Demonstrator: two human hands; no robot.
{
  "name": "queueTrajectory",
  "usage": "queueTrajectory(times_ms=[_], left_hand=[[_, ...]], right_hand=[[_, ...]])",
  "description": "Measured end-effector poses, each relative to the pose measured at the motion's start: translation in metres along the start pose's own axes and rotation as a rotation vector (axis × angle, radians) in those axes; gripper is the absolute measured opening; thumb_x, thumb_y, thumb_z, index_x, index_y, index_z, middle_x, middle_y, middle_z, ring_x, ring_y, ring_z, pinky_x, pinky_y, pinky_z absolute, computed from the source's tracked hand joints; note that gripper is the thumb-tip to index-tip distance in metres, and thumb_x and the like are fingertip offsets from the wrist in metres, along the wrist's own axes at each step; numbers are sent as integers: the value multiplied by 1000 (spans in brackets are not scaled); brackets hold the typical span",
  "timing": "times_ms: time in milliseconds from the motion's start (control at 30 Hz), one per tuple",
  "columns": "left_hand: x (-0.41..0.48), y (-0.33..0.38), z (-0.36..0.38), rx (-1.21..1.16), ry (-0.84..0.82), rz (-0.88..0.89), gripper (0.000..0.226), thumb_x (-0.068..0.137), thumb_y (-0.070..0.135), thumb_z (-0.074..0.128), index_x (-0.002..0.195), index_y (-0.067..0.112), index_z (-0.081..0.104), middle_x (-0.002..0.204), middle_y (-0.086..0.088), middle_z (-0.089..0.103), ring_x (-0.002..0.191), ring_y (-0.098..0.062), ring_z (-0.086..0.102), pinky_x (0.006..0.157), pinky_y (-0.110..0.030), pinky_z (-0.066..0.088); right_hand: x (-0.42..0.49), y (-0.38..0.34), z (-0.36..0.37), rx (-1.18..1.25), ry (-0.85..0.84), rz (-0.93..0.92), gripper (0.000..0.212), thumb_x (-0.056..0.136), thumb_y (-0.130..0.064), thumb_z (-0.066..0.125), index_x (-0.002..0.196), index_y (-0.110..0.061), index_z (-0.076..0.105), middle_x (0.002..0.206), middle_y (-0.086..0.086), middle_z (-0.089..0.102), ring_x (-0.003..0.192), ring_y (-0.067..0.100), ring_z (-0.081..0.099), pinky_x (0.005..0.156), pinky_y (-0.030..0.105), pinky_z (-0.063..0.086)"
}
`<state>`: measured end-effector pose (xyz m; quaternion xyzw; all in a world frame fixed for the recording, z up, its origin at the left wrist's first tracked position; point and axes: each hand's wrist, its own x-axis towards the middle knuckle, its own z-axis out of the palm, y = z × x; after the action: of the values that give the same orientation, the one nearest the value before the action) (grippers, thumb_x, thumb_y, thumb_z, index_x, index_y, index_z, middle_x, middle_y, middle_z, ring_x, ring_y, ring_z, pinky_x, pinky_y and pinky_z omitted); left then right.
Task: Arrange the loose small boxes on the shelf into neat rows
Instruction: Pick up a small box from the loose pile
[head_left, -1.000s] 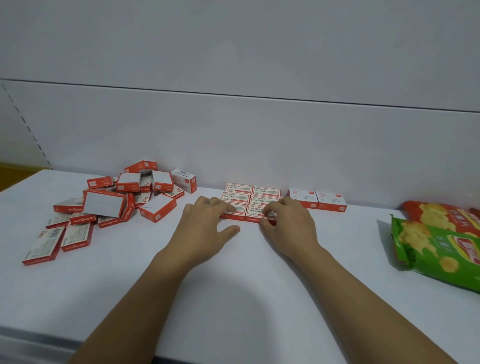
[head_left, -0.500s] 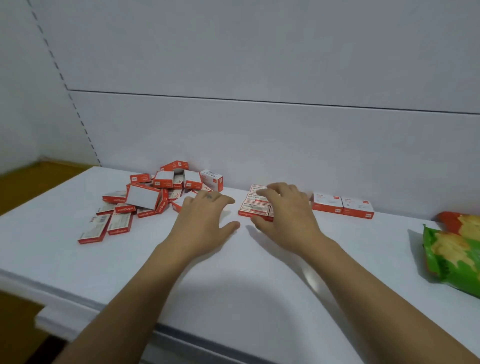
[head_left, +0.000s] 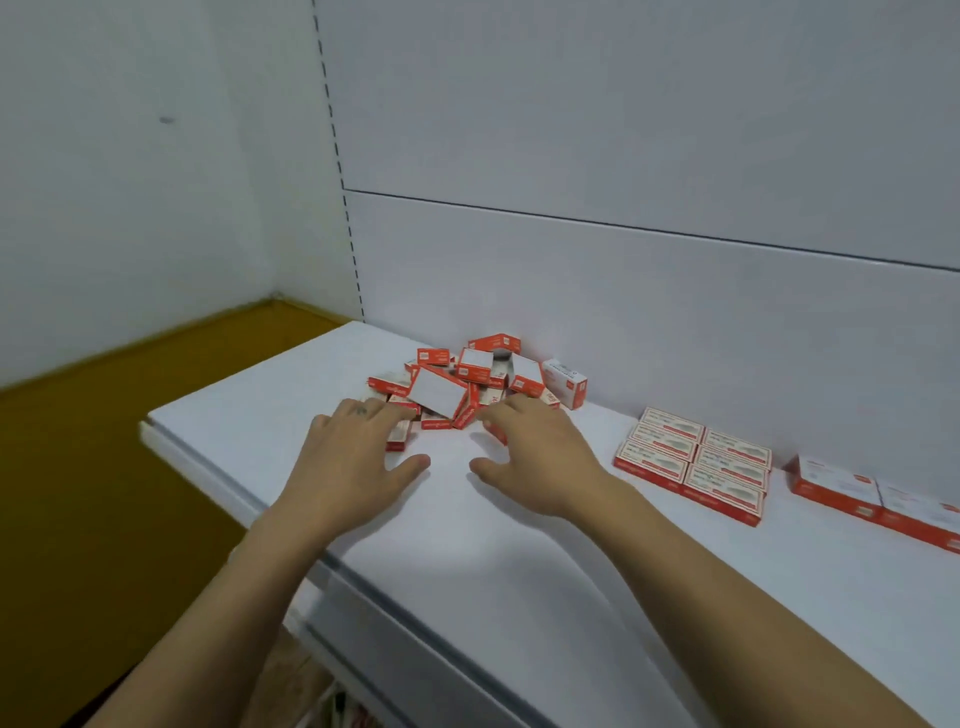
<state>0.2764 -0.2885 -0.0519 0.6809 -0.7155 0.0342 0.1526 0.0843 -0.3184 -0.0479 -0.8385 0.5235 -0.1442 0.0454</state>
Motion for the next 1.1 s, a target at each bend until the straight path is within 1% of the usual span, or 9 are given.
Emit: queueTrajectory(times_ms=[133,333,533,633,700,867,967,1033,1100], left_hand=[[-7,-25,-6,19,-16,-109,59,86,60,50,138,34,40,145,6,42,133,-18,33,108,-41,29],[-13,-47,-10,1,-6,-176,57,87,59,50,138,35,40,146,7,40,134,-17,31,109,-41,27],[-14,-53,-9,-6,-34,-199,58,87,61,48,138,36,39,147,9,38,135,-16,30,111,-41,25],[-15,-54,-7,-33,-54,-213,60,87,61,48,140,36,35,148,9,36,136,-16,28,111,-41,24],[-16,-54,-6,-38,-60,-219,61,87,61,48,141,37,33,150,10,34,137,-16,27,112,-41,24],[-16,-51,-6,-49,-65,-219,62,87,59,49,142,37,32,150,9,33,138,-16,26,113,-41,22],[-16,-49,-5,-61,-71,-208,62,87,59,49,142,37,31,150,9,33,137,-16,26,112,-40,23],[-16,-46,-4,-68,-72,-197,62,87,59,49,142,37,30,150,10,33,137,-16,27,112,-39,24],[-15,-43,-3,-72,-70,-180,63,87,60,49,142,37,30,150,10,33,137,-16,27,112,-39,24]], right_hand=[[19,-29,15,23,-84,-61,58,89,-47,56,141,-29,40,144,-2,43,130,21,42,107,40,37],[46,-62,43,-38,-115,-136,59,90,-48,52,143,-27,37,141,-1,47,124,22,46,102,39,41],[59,-78,61,-63,-82,-85,52,93,-52,46,138,-24,44,137,2,48,122,23,45,103,40,41],[62,-82,60,4,-38,-22,40,94,-49,46,120,-22,58,120,1,55,102,18,54,92,36,49],[62,-82,59,37,-18,4,36,92,-50,50,114,-23,59,111,0,57,91,16,56,83,33,52],[58,-82,62,16,-45,50,37,90,-38,58,123,-23,48,113,0,56,98,18,53,84,31,50],[58,-78,60,6,-48,77,30,91,-30,57,119,-23,50,105,-1,61,90,17,55,77,29,50],[57,-75,59,18,-52,83,29,90,-30,58,118,-24,51,102,-2,62,87,17,56,75,30,53],[54,-71,57,64,-64,97,31,89,-27,61,118,-24,52,102,-3,62,86,16,56,69,26,51]])
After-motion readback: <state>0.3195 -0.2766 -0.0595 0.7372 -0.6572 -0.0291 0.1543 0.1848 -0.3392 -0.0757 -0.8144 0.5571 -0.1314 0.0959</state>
